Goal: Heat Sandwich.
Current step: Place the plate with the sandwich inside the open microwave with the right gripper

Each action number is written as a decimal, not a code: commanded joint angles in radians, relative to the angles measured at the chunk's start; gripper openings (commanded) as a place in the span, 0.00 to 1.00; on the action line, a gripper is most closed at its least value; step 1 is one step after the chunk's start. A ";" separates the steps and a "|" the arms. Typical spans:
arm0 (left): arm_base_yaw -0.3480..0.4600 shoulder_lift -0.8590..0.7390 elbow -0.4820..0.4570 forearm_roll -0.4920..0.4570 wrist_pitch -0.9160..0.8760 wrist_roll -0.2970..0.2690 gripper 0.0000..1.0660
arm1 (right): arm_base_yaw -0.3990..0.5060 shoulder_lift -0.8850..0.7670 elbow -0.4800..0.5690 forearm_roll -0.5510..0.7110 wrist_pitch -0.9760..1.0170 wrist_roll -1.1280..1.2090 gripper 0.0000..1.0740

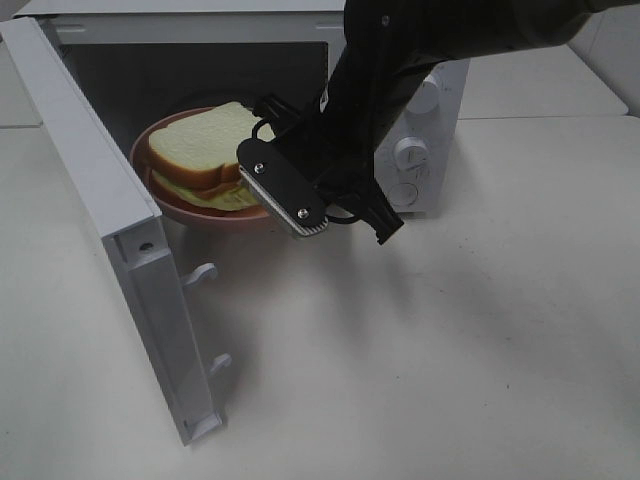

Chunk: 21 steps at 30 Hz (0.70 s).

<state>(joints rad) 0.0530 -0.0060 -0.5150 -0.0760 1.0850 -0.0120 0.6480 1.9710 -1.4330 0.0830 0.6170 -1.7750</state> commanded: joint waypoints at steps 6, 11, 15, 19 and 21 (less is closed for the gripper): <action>-0.007 -0.015 0.002 -0.002 -0.012 -0.003 0.92 | -0.002 0.081 -0.125 -0.002 0.020 0.061 0.00; -0.007 -0.015 0.002 -0.002 -0.012 -0.003 0.92 | -0.002 0.128 -0.201 -0.055 0.037 0.131 0.00; -0.007 -0.015 0.002 -0.002 -0.012 -0.003 0.92 | -0.002 0.163 -0.262 -0.083 0.062 0.172 0.00; -0.007 -0.015 0.002 -0.002 -0.012 -0.003 0.92 | -0.002 0.197 -0.318 -0.083 0.077 0.197 0.00; -0.007 -0.015 0.002 -0.002 -0.012 -0.003 0.92 | -0.002 0.215 -0.349 -0.083 0.088 0.202 0.00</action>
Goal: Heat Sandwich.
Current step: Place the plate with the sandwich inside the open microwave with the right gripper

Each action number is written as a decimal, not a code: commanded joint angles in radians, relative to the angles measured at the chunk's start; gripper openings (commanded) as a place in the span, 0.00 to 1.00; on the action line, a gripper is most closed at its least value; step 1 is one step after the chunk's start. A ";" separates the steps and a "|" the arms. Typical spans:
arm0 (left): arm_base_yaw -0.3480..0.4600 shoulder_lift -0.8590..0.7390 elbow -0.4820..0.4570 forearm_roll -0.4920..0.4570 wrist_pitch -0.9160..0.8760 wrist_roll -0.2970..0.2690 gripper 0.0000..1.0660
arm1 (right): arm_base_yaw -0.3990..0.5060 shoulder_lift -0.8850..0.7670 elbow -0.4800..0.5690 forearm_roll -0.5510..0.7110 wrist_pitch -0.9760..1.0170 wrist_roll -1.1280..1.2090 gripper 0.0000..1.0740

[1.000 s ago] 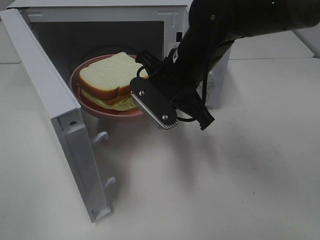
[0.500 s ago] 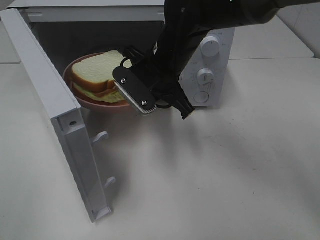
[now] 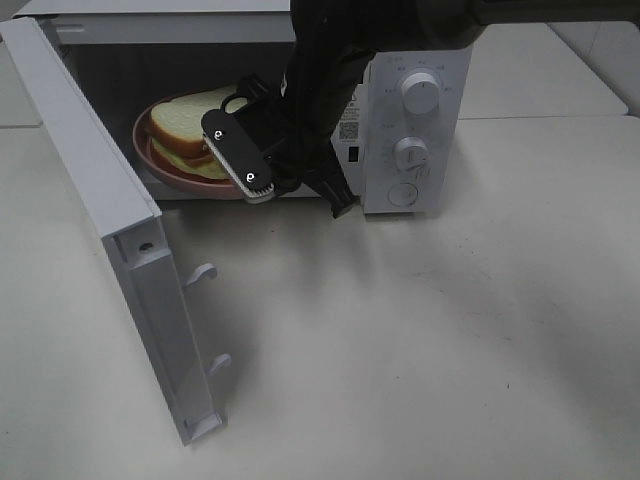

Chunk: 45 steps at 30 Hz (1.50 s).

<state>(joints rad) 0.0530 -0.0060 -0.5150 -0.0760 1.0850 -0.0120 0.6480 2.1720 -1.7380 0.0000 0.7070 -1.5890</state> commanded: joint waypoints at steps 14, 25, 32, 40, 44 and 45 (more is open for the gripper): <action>-0.007 -0.015 0.002 -0.002 -0.012 -0.003 0.92 | 0.013 0.151 -0.262 -0.005 0.071 0.086 0.00; -0.007 -0.015 0.002 -0.002 -0.012 -0.003 0.92 | 0.013 0.250 -0.434 -0.035 0.116 0.189 0.00; -0.007 -0.015 0.002 -0.002 -0.012 -0.003 0.92 | 0.013 0.303 -0.518 -0.058 0.134 0.248 0.00; -0.007 -0.015 0.002 -0.002 -0.012 -0.003 0.92 | 0.013 0.330 -0.556 -0.073 0.126 0.290 0.00; -0.007 -0.015 0.002 -0.002 -0.012 -0.003 0.92 | 0.007 0.333 -0.563 -0.074 0.103 0.320 0.00; -0.007 -0.015 0.002 -0.002 -0.012 -0.003 0.92 | 0.007 0.333 -0.563 -0.074 0.103 0.320 0.00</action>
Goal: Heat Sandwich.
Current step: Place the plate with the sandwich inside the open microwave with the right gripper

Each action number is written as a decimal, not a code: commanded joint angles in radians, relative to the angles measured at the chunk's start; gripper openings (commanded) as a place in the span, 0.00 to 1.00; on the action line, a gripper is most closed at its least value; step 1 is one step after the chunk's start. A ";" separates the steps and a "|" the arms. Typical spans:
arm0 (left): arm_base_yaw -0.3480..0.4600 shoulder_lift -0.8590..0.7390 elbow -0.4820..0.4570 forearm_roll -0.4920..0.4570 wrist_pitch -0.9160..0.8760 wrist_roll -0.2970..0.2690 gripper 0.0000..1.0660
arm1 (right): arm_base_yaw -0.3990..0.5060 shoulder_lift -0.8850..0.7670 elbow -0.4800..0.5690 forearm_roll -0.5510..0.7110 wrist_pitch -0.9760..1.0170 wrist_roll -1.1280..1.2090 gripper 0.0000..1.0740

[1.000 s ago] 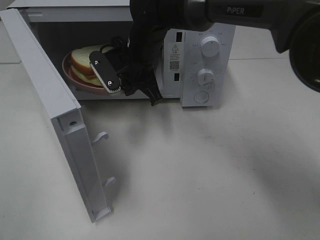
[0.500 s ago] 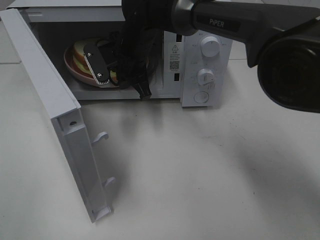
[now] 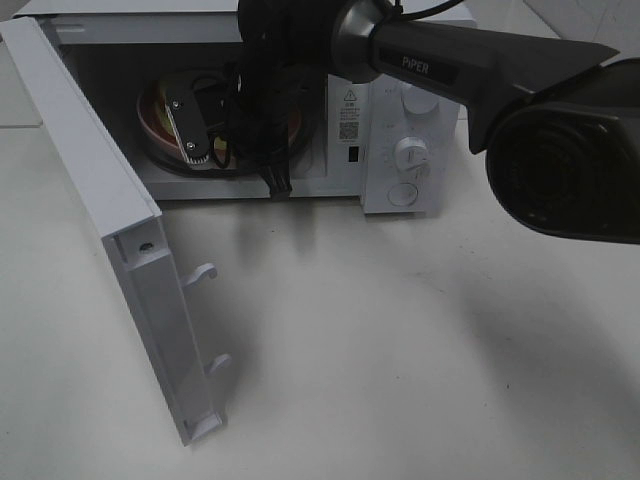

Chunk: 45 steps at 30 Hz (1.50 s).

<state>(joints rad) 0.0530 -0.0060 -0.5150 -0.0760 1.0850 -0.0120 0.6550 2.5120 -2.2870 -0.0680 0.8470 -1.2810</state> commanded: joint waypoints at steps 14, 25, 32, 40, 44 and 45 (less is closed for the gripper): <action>-0.007 -0.015 0.002 -0.002 -0.012 -0.003 0.92 | -0.005 -0.007 -0.014 -0.011 -0.074 0.048 0.01; -0.007 -0.015 0.002 -0.002 -0.012 -0.003 0.92 | -0.006 -0.007 0.012 -0.001 -0.067 0.043 0.34; -0.007 -0.015 0.002 -0.002 -0.012 -0.003 0.92 | -0.008 -0.028 0.089 0.042 -0.085 0.039 0.62; -0.007 -0.015 0.002 -0.002 -0.012 -0.003 0.92 | -0.018 -0.088 0.183 0.068 -0.158 0.048 0.78; -0.007 -0.015 0.002 -0.002 -0.012 -0.003 0.92 | -0.024 -0.124 0.235 0.068 -0.193 0.048 0.78; -0.007 -0.015 0.002 -0.002 -0.012 -0.003 0.92 | -0.024 -0.124 0.235 0.068 -0.193 0.048 0.78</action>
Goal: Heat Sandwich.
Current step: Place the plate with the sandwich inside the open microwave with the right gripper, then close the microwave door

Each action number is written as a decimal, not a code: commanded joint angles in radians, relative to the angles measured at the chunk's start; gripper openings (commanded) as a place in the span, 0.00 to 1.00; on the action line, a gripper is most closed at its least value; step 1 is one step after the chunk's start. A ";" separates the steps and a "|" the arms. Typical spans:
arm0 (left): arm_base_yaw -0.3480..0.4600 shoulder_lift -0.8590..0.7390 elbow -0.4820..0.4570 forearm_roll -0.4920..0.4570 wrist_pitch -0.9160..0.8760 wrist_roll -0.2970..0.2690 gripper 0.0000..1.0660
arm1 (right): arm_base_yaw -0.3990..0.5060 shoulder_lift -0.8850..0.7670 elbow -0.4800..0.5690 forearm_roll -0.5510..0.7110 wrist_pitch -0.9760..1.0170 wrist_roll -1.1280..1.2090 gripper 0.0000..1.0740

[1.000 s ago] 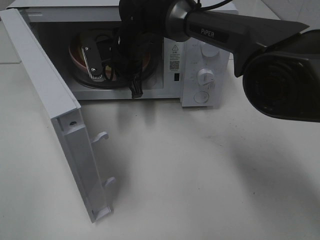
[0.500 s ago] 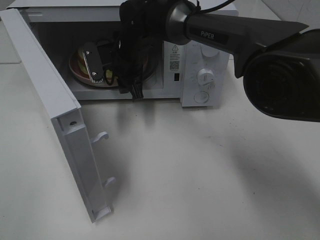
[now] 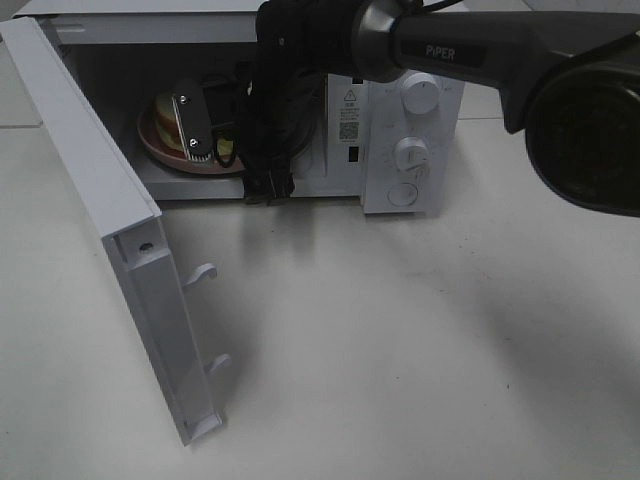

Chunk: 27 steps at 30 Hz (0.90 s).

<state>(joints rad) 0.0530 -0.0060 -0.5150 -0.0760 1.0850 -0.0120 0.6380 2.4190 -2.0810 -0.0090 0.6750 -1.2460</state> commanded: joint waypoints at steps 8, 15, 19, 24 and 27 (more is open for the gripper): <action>-0.007 -0.015 0.002 -0.002 -0.012 -0.003 0.92 | -0.007 -0.094 0.144 0.001 -0.069 0.016 0.76; -0.007 -0.015 0.002 -0.002 -0.012 -0.003 0.92 | -0.007 -0.149 0.220 0.001 -0.104 0.019 0.75; -0.007 -0.015 0.002 -0.002 -0.012 -0.003 0.92 | -0.007 -0.189 0.273 0.000 -0.115 0.029 0.75; -0.007 -0.015 0.002 -0.002 -0.012 -0.003 0.92 | -0.007 -0.248 0.348 -0.010 -0.143 0.035 0.75; -0.007 -0.015 0.002 -0.002 -0.012 -0.003 0.92 | -0.007 -0.305 0.423 -0.010 -0.170 0.036 0.74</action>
<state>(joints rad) 0.0530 -0.0060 -0.5150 -0.0760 1.0850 -0.0120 0.6320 2.1550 -1.7020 -0.0180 0.5260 -1.2200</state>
